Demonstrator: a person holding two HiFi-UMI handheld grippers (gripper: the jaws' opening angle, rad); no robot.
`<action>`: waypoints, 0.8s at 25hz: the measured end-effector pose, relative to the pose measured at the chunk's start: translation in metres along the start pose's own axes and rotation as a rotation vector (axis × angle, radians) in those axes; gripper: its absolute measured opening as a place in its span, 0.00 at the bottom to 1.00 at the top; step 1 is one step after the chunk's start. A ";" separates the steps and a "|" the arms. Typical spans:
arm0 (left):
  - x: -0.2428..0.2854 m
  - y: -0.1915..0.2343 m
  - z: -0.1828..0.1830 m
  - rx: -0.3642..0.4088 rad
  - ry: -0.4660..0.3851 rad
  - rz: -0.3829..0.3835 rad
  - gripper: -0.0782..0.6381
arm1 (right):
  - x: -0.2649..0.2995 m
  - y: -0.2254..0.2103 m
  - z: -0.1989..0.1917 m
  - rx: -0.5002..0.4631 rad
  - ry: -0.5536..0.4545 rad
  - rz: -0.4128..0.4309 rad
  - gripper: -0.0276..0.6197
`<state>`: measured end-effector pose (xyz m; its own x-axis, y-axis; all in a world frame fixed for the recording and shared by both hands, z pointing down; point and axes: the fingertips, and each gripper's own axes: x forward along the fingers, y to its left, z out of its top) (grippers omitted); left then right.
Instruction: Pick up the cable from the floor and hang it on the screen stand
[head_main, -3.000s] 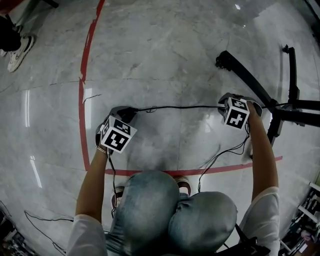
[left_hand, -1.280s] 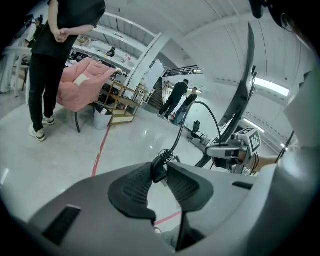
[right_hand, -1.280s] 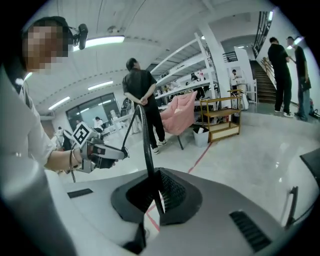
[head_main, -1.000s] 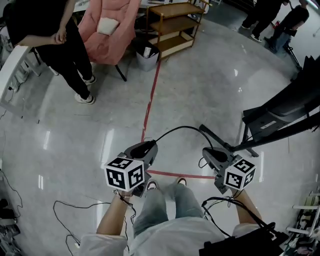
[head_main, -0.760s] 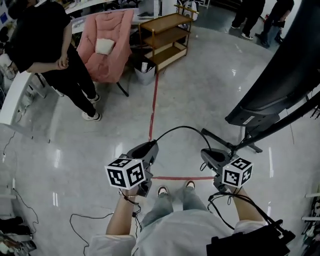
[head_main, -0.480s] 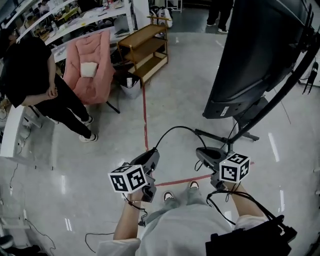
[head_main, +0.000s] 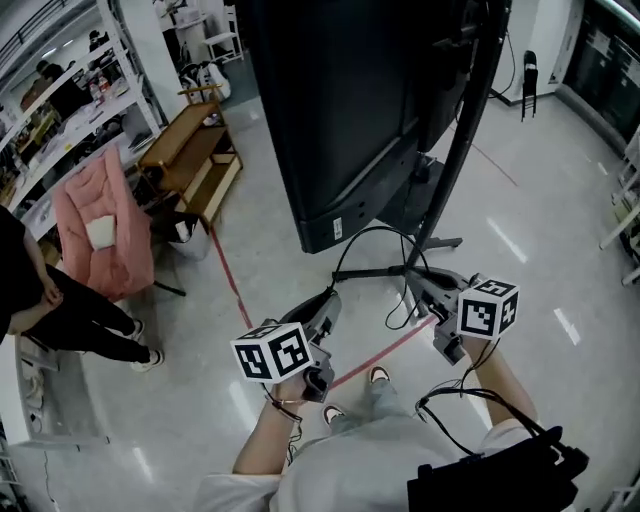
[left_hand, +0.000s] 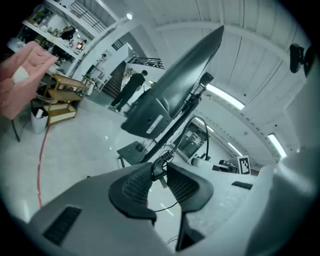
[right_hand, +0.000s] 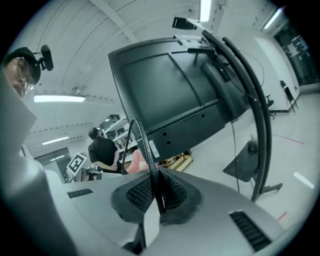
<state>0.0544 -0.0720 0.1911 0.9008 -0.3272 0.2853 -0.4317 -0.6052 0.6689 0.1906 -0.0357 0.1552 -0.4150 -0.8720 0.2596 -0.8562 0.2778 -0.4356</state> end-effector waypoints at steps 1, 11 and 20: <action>0.015 -0.013 0.002 0.014 0.013 -0.028 0.24 | -0.011 -0.010 0.011 -0.001 -0.021 -0.034 0.06; 0.143 -0.114 0.033 0.202 0.023 -0.097 0.24 | -0.092 -0.104 0.089 -0.023 -0.118 -0.304 0.06; 0.228 -0.211 0.114 0.142 -0.148 -0.144 0.24 | -0.137 -0.168 0.211 -0.109 -0.172 -0.310 0.06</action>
<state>0.3459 -0.1014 0.0368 0.9415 -0.3264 0.0838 -0.3110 -0.7458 0.5892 0.4557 -0.0479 0.0113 -0.0812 -0.9739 0.2119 -0.9647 0.0234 -0.2624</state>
